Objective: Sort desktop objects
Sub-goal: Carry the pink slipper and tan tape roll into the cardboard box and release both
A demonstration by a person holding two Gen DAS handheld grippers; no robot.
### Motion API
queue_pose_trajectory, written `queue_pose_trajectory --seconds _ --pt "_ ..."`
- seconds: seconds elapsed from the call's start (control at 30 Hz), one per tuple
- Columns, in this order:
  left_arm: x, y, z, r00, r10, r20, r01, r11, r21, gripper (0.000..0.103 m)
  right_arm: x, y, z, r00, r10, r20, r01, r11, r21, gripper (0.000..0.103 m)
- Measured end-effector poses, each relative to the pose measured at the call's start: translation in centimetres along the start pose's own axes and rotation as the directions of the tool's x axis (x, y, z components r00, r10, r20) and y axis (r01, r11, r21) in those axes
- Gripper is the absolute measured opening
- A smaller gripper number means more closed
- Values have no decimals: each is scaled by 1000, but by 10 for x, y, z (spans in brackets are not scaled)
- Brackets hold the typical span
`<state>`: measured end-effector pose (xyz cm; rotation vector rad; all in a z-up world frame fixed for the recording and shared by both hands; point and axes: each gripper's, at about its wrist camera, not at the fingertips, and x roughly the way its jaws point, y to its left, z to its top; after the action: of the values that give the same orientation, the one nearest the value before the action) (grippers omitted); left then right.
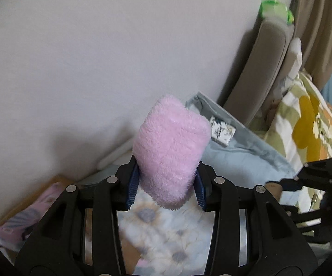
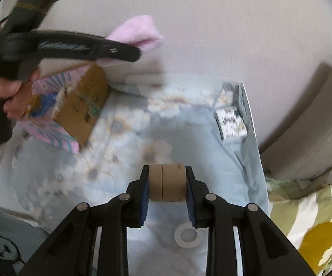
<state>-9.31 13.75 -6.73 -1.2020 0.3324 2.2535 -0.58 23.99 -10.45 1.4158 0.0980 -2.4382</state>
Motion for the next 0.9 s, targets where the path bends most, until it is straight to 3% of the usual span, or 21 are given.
queue_pose_trajectory --seconds 0.23,0.4,0.67,0.9 --pt "-64 40 -6 994 90 65 -84 993 -85 37 -14 43 47 999 -17 48 22 993 -117 25" --pt "-97 82 -27 988 131 75 -115 976 -187 37 -13 81 83 997 39 73 -25 982 -186 25" --pt "-134 161 -83 975 223 22 -200 911 -362 37 11 154 130 983 181 35 -164 948 -273 25" --pt "-152 211 -138 951 307 -48 -295 847 -443 37 53 203 142 971 231 -52 -236 918 -318 25"
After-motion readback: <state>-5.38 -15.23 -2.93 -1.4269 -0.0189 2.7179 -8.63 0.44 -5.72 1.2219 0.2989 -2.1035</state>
